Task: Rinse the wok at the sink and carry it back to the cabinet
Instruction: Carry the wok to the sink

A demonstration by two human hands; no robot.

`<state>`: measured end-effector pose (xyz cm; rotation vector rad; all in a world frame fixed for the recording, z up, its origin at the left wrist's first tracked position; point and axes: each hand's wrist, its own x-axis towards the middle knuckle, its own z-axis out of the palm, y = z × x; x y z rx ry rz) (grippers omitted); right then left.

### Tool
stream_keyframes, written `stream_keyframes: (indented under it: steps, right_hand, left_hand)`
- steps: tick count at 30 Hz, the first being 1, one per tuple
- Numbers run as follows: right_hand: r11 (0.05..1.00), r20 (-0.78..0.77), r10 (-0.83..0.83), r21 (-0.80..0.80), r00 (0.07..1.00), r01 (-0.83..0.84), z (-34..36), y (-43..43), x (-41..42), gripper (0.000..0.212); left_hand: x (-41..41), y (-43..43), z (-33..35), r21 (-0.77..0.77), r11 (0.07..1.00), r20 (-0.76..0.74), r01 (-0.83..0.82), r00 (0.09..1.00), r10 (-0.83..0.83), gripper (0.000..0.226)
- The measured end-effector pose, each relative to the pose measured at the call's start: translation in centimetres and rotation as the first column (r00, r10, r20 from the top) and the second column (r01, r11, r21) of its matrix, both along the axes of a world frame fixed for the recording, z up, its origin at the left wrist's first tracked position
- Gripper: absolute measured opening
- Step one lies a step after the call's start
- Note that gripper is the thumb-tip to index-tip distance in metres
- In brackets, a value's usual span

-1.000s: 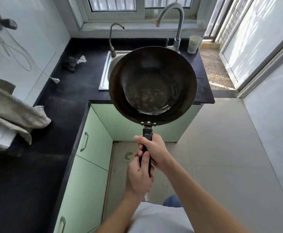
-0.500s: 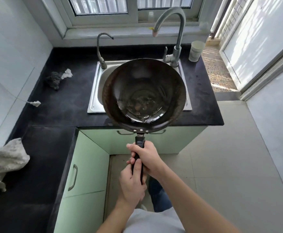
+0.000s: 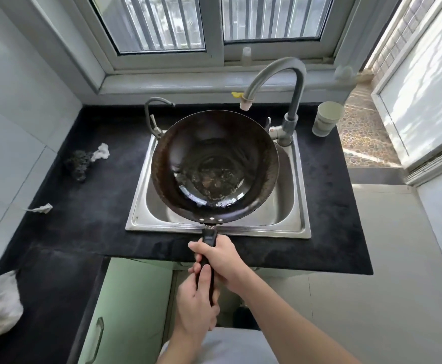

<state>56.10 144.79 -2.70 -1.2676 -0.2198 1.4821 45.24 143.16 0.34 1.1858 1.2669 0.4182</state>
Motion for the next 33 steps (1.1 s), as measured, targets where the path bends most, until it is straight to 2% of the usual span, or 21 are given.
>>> stream_keyframes:
  steps: [8, 12, 19, 24, 33]
  right_hand:
    - [0.999, -0.025, 0.038, -0.035, 0.999, -0.038, -1.3, 2.8, 1.1, 0.028]
    - [0.996, 0.0, 0.055, -0.067, 0.998, -0.055, -2.3, 3.8, 1.1, 0.034]
    - [0.986, -0.074, -0.092, -0.148, 0.993, 0.081, -3.4, 5.5, 0.2, 0.029]
    - [0.978, -0.077, -0.108, -0.187, 0.991, 0.092, -4.4, 5.9, 0.0, 0.029]
    - [0.977, -0.11, -0.113, -0.195, 0.987, 0.09, -5.6, 6.1, -0.5, 0.024]
  left_hand:
    - [1.4, 2.7, -0.8, -0.047, 0.999, -0.036, -0.027, 0.999, 0.025, 0.041]
    - [1.0, 4.2, -1.7, -0.095, 0.995, -0.018, -0.011, 1.0, 0.009, 0.043]
    - [0.3, 6.4, -3.8, -0.165, 0.984, -0.03, 0.066, 0.997, -0.072, 0.041]
    - [-0.1, 7.4, -4.8, -0.233, 0.967, -0.023, 0.098, 0.994, -0.106, 0.039]
    - [-1.1, 7.9, -6.6, -0.187, 0.97, -0.069, 0.153, 0.983, -0.168, 0.04]
